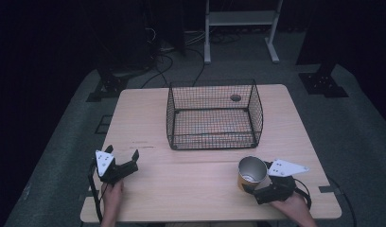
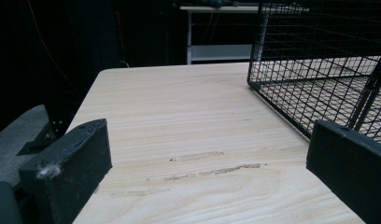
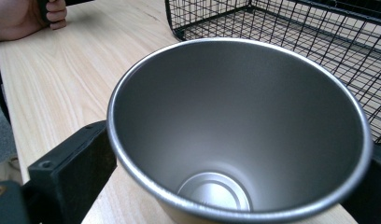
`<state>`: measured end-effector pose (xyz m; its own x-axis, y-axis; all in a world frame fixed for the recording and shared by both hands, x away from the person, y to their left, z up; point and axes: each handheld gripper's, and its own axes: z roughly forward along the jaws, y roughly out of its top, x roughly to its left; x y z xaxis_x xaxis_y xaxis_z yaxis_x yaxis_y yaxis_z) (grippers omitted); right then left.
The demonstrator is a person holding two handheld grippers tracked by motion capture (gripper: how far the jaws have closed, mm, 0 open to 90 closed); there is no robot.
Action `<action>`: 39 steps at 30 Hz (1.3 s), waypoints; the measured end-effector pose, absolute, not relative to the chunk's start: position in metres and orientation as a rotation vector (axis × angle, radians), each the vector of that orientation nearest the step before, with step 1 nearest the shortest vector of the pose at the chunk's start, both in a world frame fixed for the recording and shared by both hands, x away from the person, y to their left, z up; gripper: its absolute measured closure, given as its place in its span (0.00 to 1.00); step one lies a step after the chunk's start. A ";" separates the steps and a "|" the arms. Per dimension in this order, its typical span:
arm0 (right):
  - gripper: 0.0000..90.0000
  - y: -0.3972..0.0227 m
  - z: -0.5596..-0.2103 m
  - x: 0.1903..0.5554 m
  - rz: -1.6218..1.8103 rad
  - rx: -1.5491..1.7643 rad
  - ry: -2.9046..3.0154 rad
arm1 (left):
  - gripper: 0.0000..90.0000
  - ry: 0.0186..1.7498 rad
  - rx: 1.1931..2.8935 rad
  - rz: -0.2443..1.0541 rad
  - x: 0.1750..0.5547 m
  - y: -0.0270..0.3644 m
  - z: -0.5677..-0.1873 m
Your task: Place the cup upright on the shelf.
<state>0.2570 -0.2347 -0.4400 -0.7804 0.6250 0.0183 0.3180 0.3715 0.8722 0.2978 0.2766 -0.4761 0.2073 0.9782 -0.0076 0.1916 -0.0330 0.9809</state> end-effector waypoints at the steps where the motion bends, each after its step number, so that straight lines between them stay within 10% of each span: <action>1: 0.02 -0.234 -0.440 0.257 1.370 0.830 2.319 | 0.00 1.183 1.452 0.962 0.298 0.277 -0.476; 39: 0.14 -0.219 -0.375 0.286 1.454 0.722 2.355 | 0.00 1.183 1.451 0.963 0.298 0.277 -0.476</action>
